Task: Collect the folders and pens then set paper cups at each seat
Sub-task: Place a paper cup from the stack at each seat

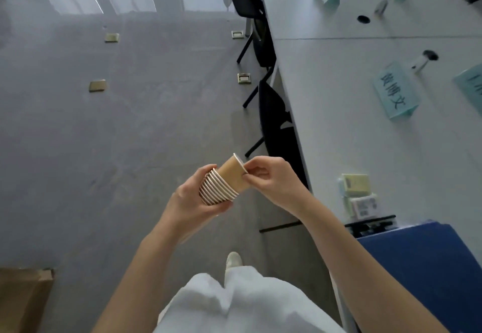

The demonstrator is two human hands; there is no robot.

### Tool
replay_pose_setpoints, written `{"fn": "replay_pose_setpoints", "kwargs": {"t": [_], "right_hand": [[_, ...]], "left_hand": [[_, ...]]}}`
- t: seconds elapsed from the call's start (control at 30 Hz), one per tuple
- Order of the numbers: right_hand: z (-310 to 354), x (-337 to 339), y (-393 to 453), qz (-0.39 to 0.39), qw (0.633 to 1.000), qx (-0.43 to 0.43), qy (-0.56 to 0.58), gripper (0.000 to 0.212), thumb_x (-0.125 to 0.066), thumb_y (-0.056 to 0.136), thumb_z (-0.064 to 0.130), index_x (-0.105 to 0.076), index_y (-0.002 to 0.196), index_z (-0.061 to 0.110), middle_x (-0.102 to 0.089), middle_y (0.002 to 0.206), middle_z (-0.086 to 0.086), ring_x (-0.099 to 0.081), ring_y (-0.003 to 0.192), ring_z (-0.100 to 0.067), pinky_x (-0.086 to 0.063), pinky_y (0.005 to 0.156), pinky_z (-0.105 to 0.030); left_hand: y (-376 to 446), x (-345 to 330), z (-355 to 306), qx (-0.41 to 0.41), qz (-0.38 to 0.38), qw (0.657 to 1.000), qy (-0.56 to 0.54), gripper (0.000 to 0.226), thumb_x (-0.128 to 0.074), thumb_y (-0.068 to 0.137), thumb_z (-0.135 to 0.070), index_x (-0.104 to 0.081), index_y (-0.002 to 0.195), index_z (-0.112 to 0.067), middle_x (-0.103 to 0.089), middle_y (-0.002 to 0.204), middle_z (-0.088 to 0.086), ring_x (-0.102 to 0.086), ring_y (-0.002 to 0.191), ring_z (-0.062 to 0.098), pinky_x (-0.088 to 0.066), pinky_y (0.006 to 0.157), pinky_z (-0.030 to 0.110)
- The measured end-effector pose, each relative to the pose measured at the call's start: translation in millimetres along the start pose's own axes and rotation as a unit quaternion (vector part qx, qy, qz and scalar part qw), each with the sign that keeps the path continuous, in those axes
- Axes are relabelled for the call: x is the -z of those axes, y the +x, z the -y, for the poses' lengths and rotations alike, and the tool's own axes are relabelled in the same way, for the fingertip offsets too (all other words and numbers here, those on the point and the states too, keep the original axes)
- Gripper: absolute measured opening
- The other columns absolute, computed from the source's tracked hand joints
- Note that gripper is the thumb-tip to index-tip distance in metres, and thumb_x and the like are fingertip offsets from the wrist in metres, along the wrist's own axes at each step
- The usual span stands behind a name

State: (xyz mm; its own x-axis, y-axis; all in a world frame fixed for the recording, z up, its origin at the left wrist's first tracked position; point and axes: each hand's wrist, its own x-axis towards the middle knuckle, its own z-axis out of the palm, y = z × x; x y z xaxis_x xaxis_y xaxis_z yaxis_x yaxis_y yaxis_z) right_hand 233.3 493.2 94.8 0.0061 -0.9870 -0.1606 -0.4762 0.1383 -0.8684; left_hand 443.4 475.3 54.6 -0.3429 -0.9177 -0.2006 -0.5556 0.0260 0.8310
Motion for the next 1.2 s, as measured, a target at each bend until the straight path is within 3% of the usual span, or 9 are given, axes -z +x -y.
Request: {"fn": "replay_pose_setpoints", "kwargs": {"t": [0.13, 0.2, 0.33, 0.5, 0.6, 0.73, 0.87, 1.07, 1.2], "right_hand": [[-0.7, 27.7, 54.2, -0.132, 0.990, -0.044, -0.009, 0.016, -0.069, 0.083, 0.013, -0.071, 0.098, 0.011, -0.072, 0.087, 0.002, -0.067, 0.079, -0.002, -0.053, 0.076, -0.015], [-7.3, 40.1, 87.0, -0.197, 0.977, -0.076, -0.020, 0.014, -0.068, 0.083, 0.014, -0.070, 0.097, 0.013, -0.072, 0.086, 0.003, -0.068, 0.080, -0.005, -0.053, 0.077, -0.018], [-24.3, 55.7, 148.7, -0.275, 0.949, -0.145, -0.050, 0.016, -0.066, 0.084, 0.014, -0.068, 0.099, 0.013, -0.071, 0.089, 0.000, -0.067, 0.085, -0.015, -0.052, 0.081, -0.027], [-41.9, 76.3, 214.1, -0.367, 0.893, -0.259, -0.004, 0.024, -0.065, 0.085, 0.014, -0.067, 0.108, 0.008, -0.070, 0.101, -0.007, -0.064, 0.090, -0.018, -0.045, 0.078, -0.022], [-54.1, 90.2, 237.2, -0.406, 0.865, -0.291, -0.044, 0.020, -0.065, 0.084, 0.015, -0.067, 0.104, 0.007, -0.070, 0.098, -0.008, -0.062, 0.088, -0.020, -0.041, 0.076, -0.020], [-82.9, 117.3, 252.8, -0.413, 0.836, -0.338, -0.123, 0.009, -0.061, 0.084, 0.012, -0.062, 0.091, 0.007, -0.068, 0.087, -0.013, -0.056, 0.075, -0.026, -0.035, 0.066, -0.023], [-121.3, 154.5, 261.8, -0.406, 0.798, -0.411, -0.174, 0.004, -0.055, 0.084, 0.009, -0.057, 0.085, 0.006, -0.066, 0.087, -0.021, -0.061, 0.082, -0.039, -0.039, 0.063, -0.030], [-172.8, 202.5, 282.6, -0.367, 0.776, -0.464, -0.218, 0.007, -0.050, 0.085, 0.001, -0.054, 0.082, 0.005, -0.063, 0.094, -0.020, -0.056, 0.083, -0.036, -0.037, 0.063, -0.032], [-188.6, 213.9, 296.1, -0.311, 0.779, -0.485, -0.247, 0.011, -0.049, 0.090, 0.010, -0.058, 0.092, 0.003, -0.063, 0.094, -0.022, -0.060, 0.091, -0.038, -0.044, 0.066, -0.035]], "left_hand": [[61.0, 18.5, 0.3, 0.001, -0.019, 0.999, 0.027, 0.077, -0.082, 0.057, -0.052, -0.047, 0.125, -0.045, -0.062, 0.093, -0.015, -0.063, 0.082, 0.008, -0.056, 0.074, 0.036], [101.7, 28.7, 5.7, 0.002, -0.014, 0.999, 0.039, 0.077, -0.083, 0.060, -0.050, -0.046, 0.127, -0.044, -0.061, 0.092, -0.016, -0.062, 0.082, 0.007, -0.055, 0.077, 0.035], [185.3, 48.3, 9.2, -0.010, 0.014, 0.999, 0.033, 0.084, -0.074, 0.052, -0.064, -0.044, 0.129, -0.047, -0.062, 0.092, -0.014, -0.063, 0.083, 0.010, -0.056, 0.078, 0.036], [286.6, 72.2, -9.6, -0.065, 0.090, 0.992, 0.059, 0.080, -0.077, 0.057, -0.061, -0.043, 0.129, -0.051, -0.061, 0.099, -0.017, -0.062, 0.090, 0.009, -0.055, 0.082, 0.038], [342.9, 71.4, -27.3, -0.080, 0.118, 0.988, 0.058, 0.080, -0.078, 0.059, -0.059, -0.041, 0.129, -0.052, -0.060, 0.102, -0.016, -0.062, 0.092, 0.012, -0.055, 0.083, 0.041], [400.1, 59.8, -52.8, -0.084, 0.126, 0.987, 0.051, 0.080, -0.078, 0.060, -0.057, -0.041, 0.131, -0.049, -0.061, 0.101, -0.014, -0.063, 0.090, 0.011, -0.056, 0.082, 0.040], [438.9, 39.2, -73.5, -0.076, 0.145, 0.985, 0.054, 0.083, -0.072, 0.056, -0.064, -0.039, 0.131, -0.051, -0.061, 0.102, -0.015, -0.064, 0.091, 0.012, -0.056, 0.082, 0.041], [486.1, 7.7, -100.1, -0.065, 0.159, 0.982, 0.084, 0.083, -0.072, 0.056, -0.064, -0.038, 0.131, -0.052, -0.061, 0.106, -0.015, -0.062, 0.094, 0.011, -0.055, 0.084, 0.040], [507.0, -8.6, -112.4, -0.066, 0.173, 0.977, 0.104, 0.084, -0.071, 0.057, -0.066, -0.037, 0.132, -0.052, -0.060, 0.108, -0.013, -0.061, 0.095, 0.013, -0.055, 0.086, 0.041]]}}
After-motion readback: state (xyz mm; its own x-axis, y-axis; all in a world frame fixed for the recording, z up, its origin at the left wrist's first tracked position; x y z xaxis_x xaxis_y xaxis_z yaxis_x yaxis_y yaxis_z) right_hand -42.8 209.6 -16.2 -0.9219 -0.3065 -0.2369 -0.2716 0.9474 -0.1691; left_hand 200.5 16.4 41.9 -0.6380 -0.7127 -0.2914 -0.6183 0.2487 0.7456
